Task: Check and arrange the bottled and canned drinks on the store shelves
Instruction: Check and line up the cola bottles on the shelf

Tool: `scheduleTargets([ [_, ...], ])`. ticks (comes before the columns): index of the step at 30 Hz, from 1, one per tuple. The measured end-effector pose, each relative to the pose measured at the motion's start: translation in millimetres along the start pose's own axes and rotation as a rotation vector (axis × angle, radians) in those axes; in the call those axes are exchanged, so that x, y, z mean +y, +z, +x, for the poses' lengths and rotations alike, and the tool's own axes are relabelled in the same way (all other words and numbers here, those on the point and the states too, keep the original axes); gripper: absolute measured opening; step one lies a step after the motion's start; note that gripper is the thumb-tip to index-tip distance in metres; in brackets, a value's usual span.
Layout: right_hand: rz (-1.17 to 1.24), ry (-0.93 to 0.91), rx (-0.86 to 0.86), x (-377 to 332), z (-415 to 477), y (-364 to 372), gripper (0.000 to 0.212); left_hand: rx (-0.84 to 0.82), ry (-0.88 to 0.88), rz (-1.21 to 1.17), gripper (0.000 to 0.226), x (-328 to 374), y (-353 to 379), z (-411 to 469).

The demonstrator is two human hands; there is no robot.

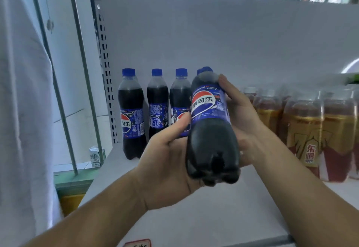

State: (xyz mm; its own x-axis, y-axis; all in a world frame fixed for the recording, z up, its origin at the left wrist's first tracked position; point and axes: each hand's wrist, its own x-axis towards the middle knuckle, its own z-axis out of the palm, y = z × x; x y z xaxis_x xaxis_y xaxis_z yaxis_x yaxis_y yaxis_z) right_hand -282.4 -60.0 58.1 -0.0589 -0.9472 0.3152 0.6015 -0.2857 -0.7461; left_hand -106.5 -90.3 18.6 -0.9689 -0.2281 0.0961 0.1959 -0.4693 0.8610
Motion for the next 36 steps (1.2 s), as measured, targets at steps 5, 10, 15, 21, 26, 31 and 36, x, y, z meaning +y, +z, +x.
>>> scheduleTargets([
  [5,0.048,-0.077,0.078,-6.2,-7.8,8.5,0.044,-0.073,0.11,-0.134,0.063,13.7,28.0,-5.7],
  [10,0.052,0.049,-0.013,-13.7,-6.5,16.0,0.055,-0.144,0.086,-0.117,0.064,15.8,33.4,-10.2],
  [15,0.055,-0.034,-0.313,-11.8,-6.8,19.7,0.055,0.069,0.081,0.598,0.059,15.7,26.4,-14.0],
  [21,-0.501,-0.138,-0.423,-15.6,-16.4,15.6,0.061,0.364,0.123,1.001,0.056,11.8,3.7,-4.4],
  [26,-0.769,-0.275,-0.01,-17.1,-20.9,14.4,0.073,0.385,0.194,1.072,0.055,16.0,-9.1,2.8],
  [31,-0.685,-0.342,0.361,-10.3,-16.4,0.9,0.069,0.668,0.458,1.13,0.059,23.2,-23.1,14.8],
  [36,-0.873,-0.321,0.489,-2.1,-4.9,-13.1,0.068,0.766,0.464,1.065,0.066,21.6,-30.4,27.0],
])
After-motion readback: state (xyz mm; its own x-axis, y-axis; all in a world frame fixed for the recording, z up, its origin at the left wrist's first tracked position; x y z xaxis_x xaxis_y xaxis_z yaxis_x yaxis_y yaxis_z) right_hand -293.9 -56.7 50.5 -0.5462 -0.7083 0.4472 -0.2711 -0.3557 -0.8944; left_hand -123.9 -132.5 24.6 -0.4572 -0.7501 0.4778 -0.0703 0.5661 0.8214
